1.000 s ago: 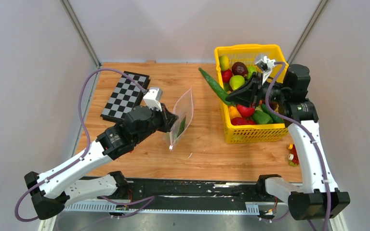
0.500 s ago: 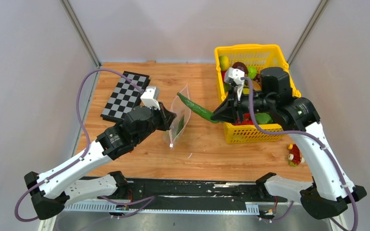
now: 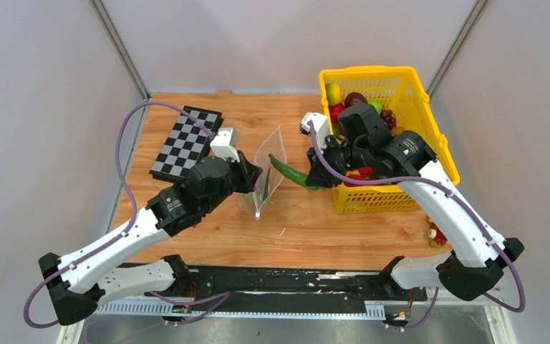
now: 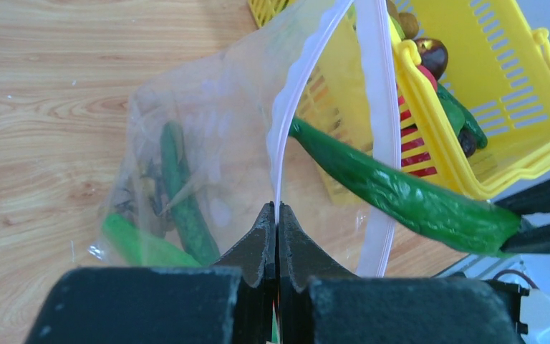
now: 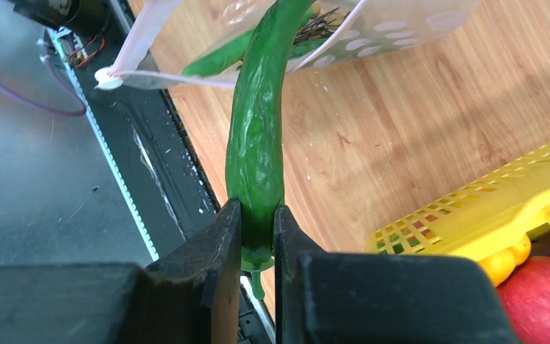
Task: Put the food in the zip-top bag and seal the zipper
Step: Place the fake vegetable in the zipper food storage bag.
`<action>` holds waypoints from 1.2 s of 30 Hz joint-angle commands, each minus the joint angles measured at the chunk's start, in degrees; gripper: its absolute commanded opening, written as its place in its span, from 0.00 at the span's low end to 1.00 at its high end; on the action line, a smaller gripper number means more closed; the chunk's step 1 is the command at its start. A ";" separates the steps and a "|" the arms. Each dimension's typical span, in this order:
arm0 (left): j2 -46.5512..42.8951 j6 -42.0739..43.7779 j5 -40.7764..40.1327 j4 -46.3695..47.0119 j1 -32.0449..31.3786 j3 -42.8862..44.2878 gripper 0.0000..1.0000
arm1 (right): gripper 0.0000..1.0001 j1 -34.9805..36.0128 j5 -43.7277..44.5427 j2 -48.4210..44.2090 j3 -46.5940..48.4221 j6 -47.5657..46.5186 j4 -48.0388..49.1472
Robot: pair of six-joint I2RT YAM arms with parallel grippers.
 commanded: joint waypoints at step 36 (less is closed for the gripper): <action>8.25 6.07 4.85 -0.02 -3.76 7.62 0.00 | 0.01 5.61 20.56 18.03 16.08 9.76 -3.25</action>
